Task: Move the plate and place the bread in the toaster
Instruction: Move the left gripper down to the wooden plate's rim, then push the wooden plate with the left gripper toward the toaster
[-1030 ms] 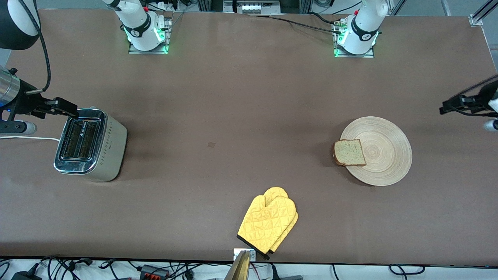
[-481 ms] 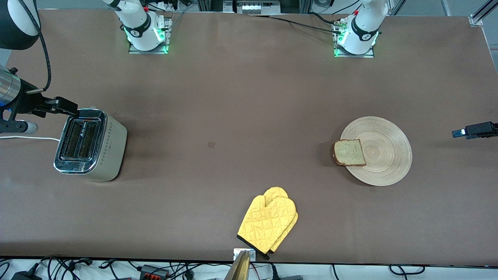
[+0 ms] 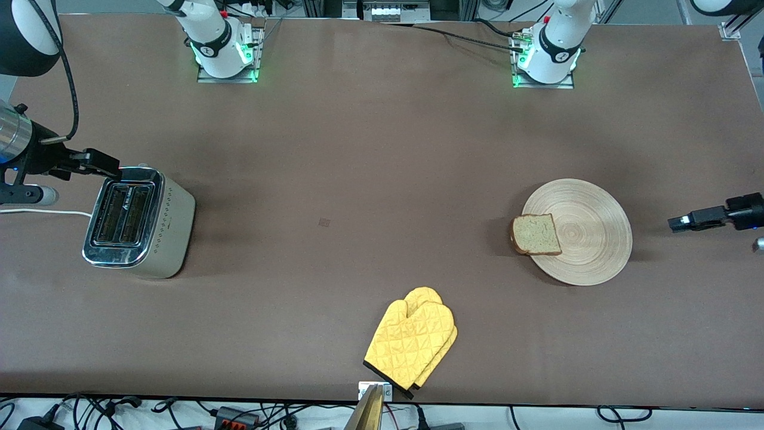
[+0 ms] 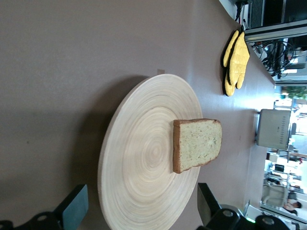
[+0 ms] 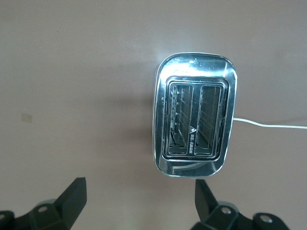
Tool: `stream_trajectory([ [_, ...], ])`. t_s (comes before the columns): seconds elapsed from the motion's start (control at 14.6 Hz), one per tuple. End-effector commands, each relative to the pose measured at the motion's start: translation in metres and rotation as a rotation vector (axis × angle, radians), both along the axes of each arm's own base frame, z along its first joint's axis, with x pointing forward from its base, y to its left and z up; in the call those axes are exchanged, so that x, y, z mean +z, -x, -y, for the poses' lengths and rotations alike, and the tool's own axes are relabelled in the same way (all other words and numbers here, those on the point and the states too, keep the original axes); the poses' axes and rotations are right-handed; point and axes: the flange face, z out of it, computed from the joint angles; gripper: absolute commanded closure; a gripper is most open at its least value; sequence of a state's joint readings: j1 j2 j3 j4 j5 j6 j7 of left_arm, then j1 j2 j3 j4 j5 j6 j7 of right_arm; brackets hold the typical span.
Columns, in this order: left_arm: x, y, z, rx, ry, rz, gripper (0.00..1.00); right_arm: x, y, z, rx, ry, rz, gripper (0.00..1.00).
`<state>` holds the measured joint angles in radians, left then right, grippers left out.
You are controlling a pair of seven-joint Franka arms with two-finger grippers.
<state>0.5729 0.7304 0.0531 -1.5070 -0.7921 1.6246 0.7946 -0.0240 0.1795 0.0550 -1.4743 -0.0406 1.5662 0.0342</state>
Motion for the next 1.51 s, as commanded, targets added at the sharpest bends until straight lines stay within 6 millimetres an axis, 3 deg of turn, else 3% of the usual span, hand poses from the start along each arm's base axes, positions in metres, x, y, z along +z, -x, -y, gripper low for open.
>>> stream_trajectory([
  [0.0, -0.031, -0.002, -0.004, 0.010, 0.057, 0.015, 0.00, 0.004, 0.000, 0.000, 0.005, -0.013, -0.005, 0.00],
  [0.34, -0.096, -0.001, 0.020, 0.085, 0.200, -0.019, 0.00, 0.004, 0.000, 0.000, 0.002, -0.012, -0.005, 0.00],
  [0.41, -0.105, 0.002, 0.021, 0.080, 0.203, -0.028, 0.07, 0.004, 0.000, 0.000, 0.002, -0.012, -0.005, 0.00],
  [0.62, -0.114, 0.005, 0.028, 0.029, 0.210, 0.020, 0.45, 0.004, 0.000, -0.001, 0.005, -0.013, -0.006, 0.00],
  [0.76, -0.132, 0.006, 0.037, -0.026, 0.217, 0.085, 0.58, 0.003, 0.000, 0.000, 0.003, -0.013, -0.009, 0.00],
  [1.03, -0.132, 0.006, 0.037, -0.049, 0.212, 0.100, 0.97, 0.003, 0.000, 0.002, 0.000, -0.012, -0.011, 0.00],
  [1.3, -0.129, 0.005, 0.036, -0.056, 0.208, 0.104, 0.98, 0.003, 0.001, 0.003, -0.002, -0.012, -0.013, 0.00],
  [1.44, -0.120, 0.007, 0.047, -0.102, 0.276, 0.094, 0.98, 0.003, 0.001, 0.004, -0.003, -0.014, -0.013, 0.00],
])
